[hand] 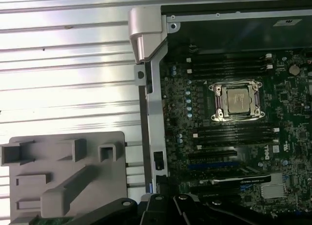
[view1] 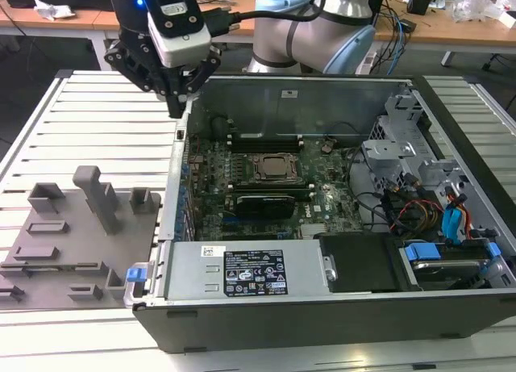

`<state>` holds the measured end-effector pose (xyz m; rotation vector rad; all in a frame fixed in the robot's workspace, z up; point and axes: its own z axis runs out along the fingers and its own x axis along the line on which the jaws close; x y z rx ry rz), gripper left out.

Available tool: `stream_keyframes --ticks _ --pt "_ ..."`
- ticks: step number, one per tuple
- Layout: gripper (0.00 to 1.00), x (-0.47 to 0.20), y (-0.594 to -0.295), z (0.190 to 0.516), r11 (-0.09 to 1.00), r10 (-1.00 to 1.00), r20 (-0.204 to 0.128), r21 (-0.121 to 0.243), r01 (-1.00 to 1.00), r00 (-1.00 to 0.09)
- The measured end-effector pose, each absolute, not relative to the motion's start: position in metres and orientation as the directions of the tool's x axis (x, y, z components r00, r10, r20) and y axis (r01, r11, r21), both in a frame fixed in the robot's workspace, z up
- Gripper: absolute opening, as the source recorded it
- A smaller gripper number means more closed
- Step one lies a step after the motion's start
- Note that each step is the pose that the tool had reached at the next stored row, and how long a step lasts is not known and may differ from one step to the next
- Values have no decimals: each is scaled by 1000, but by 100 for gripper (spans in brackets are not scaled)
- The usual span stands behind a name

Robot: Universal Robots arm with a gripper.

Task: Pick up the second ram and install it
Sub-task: 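Reach for the second ram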

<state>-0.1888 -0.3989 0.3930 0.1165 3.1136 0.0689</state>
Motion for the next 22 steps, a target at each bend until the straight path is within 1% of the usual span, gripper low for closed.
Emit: stream_keyframes --ticks 22 --pt "11 -252 -399 392 996 75 -23 45 74 -997"
